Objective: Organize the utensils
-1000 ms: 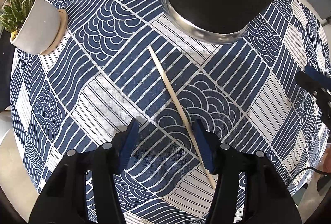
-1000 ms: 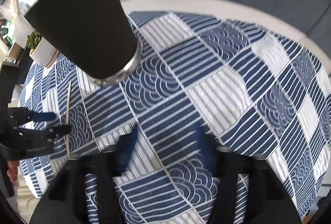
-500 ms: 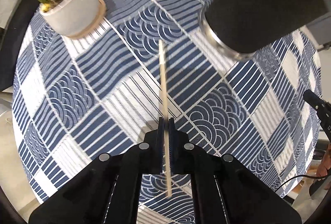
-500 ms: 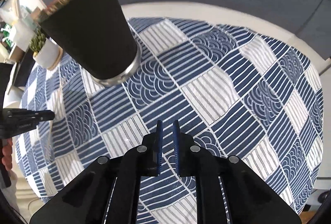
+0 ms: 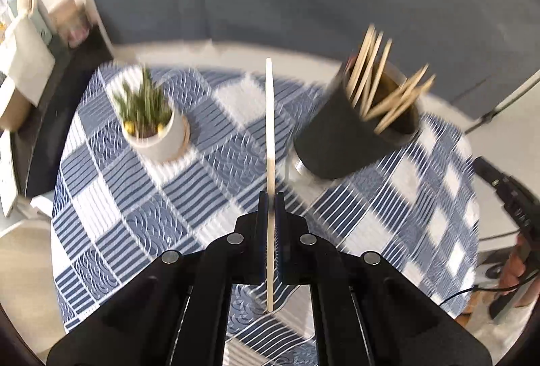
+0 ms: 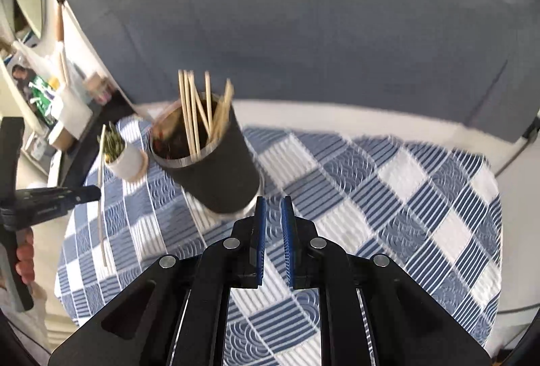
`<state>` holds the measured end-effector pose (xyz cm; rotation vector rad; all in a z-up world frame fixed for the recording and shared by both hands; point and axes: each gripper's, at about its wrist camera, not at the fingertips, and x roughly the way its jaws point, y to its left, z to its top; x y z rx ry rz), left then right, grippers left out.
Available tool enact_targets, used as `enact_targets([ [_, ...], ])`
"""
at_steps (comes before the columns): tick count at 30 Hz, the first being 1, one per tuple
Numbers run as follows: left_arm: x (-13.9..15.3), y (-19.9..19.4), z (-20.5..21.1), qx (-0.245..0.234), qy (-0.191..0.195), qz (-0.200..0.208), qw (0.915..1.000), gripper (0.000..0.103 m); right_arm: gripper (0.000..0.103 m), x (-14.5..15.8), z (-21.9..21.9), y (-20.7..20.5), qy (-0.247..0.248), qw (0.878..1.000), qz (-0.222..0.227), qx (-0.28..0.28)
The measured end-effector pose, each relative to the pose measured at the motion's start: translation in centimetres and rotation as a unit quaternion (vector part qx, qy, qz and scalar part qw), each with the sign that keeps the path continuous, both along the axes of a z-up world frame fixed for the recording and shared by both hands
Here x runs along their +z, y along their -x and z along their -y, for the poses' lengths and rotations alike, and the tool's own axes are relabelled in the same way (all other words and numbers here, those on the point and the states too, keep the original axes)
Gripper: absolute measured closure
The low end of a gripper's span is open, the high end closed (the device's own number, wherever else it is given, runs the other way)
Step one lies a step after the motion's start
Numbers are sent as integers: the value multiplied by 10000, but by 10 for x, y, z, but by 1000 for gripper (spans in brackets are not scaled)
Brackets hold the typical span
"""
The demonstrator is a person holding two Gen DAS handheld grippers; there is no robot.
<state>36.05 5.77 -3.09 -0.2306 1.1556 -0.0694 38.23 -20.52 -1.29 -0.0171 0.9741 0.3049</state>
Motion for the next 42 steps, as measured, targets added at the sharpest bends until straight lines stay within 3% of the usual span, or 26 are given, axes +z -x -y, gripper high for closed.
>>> enact_targets([
  [5, 51, -14, 5, -73, 129, 995, 9949, 99, 94, 32, 2, -16, -694, 9965, 450, 119],
  [9, 88, -26, 15, -209, 426, 1959, 9795, 99, 94, 48, 4, -24, -1196, 9884, 892, 283],
  [12, 100, -38, 23, -287, 622, 2524, 9652, 99, 94, 51, 5, -34, -1481, 9828, 1030, 398],
  [15, 97, -53, 36, -255, 598, 2729, 9598, 99, 94, 46, 8, -47, -1599, 9801, 1064, 495],
  [20, 75, -73, 51, -294, 552, 2696, 9610, 99, 92, 28, 15, -68, -1689, 9791, 1041, 452],
  [23, 67, -75, 58, -204, 344, 2711, 9617, 80, 84, 22, 17, -67, -1429, 9805, 1319, 290],
  [24, 66, -73, 58, -159, 309, 2722, 9616, 62, 59, 21, 19, -67, -1378, 9805, 1386, 231],
  [25, 66, -70, 58, -86, 291, 2783, 9600, 47, 28, 21, 22, -65, -1375, 9796, 1459, 144],
  [26, 66, -67, 55, -56, 298, 2825, 9588, 44, 21, 21, 26, -62, -1418, 9771, 1587, 41],
  [28, 67, -62, 51, 47, 291, 2839, 9584, 34, 18, 22, 31, -61, -1474, 9760, 1603, 26],
  [32, 70, -48, 46, 133, 108, 2726, 9620, 31, 17, 21, 34, -57, -1268, 9793, 1579, -35],
  [34, 72, -40, 43, 216, -73, 2745, 9613, 18, 17, 20, 34, -52, -1198, 9806, 1552, -80],
  [37, 76, -25, 34, 267, -176, 2813, 9591, 10, 16, 21, 32, -38, -1031, 9826, 1544, -103],
  [42, 81, 3, 24, 241, -361, 2881, 9566, 6, 13, 23, 19, -5, -668, 9861, 1513, -158],
])
